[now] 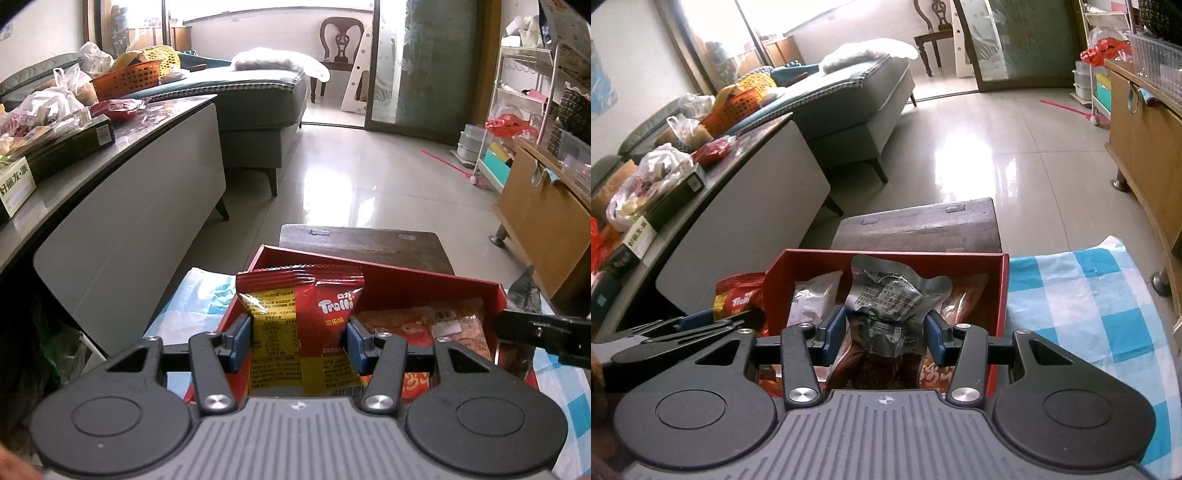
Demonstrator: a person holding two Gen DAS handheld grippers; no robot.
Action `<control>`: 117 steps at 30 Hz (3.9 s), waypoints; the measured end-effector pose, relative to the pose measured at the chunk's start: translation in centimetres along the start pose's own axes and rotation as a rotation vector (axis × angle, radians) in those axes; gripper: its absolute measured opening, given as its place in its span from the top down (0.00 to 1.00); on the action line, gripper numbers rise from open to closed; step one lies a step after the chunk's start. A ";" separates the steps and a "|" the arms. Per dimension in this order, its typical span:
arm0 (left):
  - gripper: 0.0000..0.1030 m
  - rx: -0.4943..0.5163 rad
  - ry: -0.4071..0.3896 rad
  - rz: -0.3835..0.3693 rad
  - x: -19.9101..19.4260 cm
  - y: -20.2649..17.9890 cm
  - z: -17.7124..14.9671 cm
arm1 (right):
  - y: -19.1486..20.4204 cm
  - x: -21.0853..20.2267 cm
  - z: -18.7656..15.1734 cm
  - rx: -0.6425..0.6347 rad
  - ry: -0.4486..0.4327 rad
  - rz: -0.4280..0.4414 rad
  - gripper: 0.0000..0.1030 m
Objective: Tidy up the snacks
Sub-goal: 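Lower the Trolli bag with the left gripper while the right lowers the brown snack into the box, then open both grippers to drop the Trolli bag and brown snack into the box, then withdraw both grippers from the red box toward the remaining snacks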
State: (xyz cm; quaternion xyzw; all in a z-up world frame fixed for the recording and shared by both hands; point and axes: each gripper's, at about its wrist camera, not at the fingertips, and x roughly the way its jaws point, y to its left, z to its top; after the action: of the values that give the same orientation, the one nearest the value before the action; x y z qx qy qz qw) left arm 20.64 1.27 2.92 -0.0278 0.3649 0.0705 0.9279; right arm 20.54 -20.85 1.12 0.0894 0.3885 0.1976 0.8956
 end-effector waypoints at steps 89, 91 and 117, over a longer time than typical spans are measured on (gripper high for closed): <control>0.39 0.022 0.036 -0.013 -3.7 1.7 -2.3 | 5.9 -0.5 -2.3 -0.156 0.052 -0.092 0.26; 0.39 0.021 0.041 -0.015 -4.1 1.9 -2.7 | 6.2 -0.8 -2.8 -0.158 0.057 -0.091 0.26; 0.40 0.020 0.095 0.000 -9.3 4.0 -9.1 | 8.6 -4.5 -9.3 -0.158 0.119 -0.071 0.26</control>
State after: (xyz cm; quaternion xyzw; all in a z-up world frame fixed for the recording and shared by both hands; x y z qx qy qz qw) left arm 7.13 3.26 2.58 -0.0220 0.4092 0.0655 0.9098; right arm 8.48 -14.92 0.45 -0.0071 0.4271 0.2009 0.8816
